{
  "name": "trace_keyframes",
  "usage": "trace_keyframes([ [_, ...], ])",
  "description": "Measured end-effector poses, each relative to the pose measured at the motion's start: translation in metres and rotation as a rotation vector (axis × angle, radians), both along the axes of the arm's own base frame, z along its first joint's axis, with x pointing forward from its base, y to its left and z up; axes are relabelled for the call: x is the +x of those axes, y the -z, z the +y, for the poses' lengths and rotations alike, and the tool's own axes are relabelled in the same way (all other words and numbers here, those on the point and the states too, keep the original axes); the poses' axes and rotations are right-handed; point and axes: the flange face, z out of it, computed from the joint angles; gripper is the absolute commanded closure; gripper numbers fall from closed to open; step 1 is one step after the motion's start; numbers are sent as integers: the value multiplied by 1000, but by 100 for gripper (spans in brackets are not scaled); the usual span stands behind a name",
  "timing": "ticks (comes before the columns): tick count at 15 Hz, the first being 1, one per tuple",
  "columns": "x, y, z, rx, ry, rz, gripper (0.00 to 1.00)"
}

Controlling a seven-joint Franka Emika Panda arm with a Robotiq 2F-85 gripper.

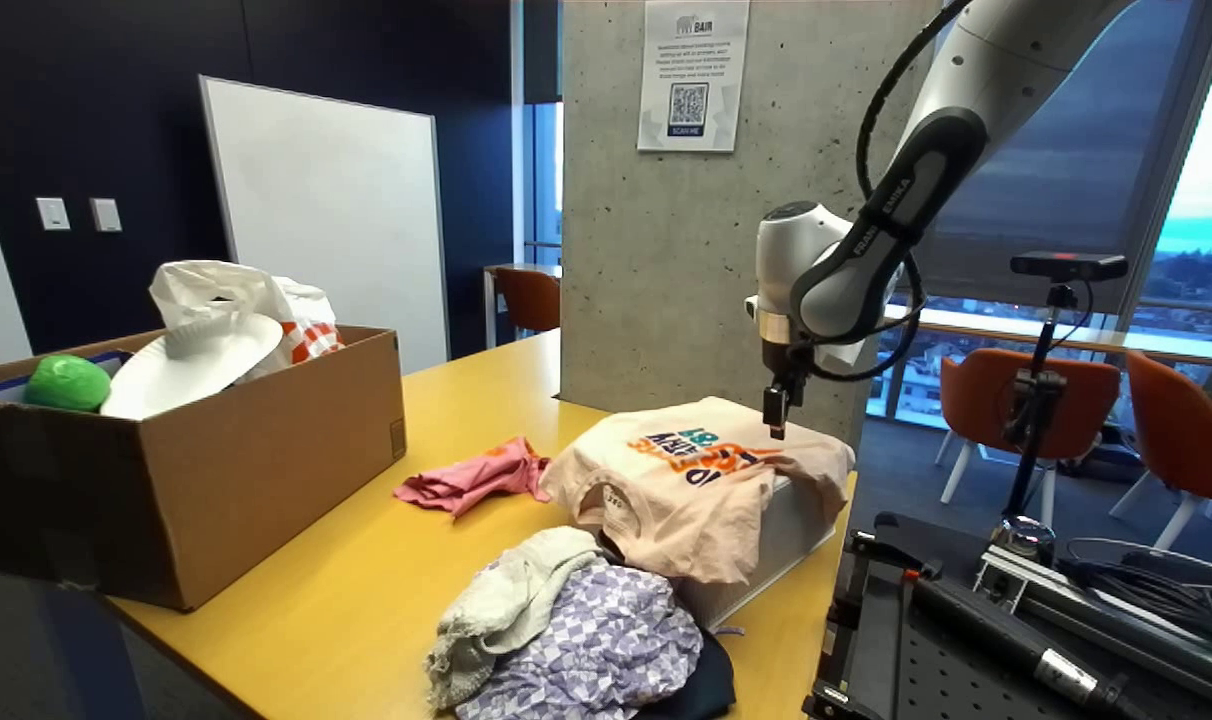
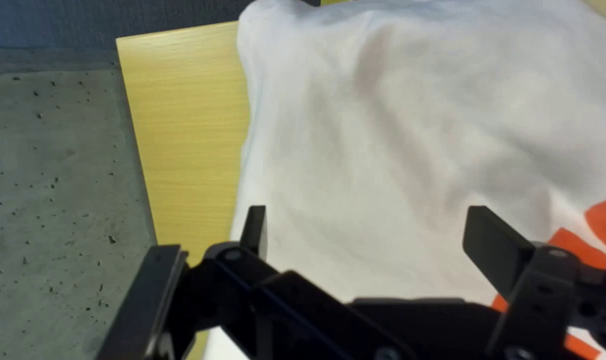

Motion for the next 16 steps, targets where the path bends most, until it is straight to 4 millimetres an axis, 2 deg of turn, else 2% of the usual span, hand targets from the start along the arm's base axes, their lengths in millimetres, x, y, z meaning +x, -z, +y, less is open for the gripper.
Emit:
trace_keyframes([
  [3, 6, 16, 15, 30, -5, -2, 0],
  [7, 5, 29, 15, 40, 3, 1, 0],
  [10, 1, 29, 3, 37, 23, 0, 0],
  [16, -20, 26, -39, 23, 82, 7, 0],
])
